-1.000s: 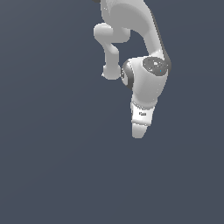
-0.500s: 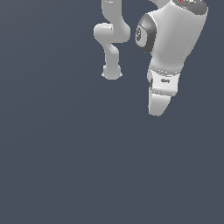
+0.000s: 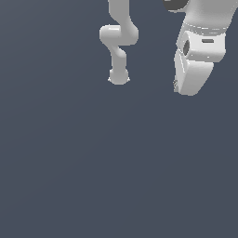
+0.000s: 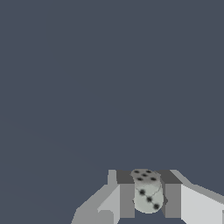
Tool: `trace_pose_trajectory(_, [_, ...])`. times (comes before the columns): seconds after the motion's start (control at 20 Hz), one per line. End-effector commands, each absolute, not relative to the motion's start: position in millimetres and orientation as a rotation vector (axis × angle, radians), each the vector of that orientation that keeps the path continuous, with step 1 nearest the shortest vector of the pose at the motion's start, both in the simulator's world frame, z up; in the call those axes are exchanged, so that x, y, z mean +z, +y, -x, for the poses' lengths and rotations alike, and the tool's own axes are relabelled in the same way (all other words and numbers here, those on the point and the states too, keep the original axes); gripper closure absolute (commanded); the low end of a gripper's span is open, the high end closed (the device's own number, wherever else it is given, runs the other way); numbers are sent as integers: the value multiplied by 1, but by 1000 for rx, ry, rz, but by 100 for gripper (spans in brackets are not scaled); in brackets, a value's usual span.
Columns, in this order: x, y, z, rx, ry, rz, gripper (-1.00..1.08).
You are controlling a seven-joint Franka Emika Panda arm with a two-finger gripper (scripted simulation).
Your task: Pick up the object and move it to a goal position.
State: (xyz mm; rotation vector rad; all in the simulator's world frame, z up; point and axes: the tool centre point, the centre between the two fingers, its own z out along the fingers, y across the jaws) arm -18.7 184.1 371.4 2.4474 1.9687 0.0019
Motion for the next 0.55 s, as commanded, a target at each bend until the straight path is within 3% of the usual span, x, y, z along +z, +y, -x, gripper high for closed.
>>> trace_pose_trajectory(0.0, [386, 189, 21, 0, 1968, -2450, 108])
trace_pose_trajectory(0.5, [409, 196, 21, 0, 1966, -2451, 108])
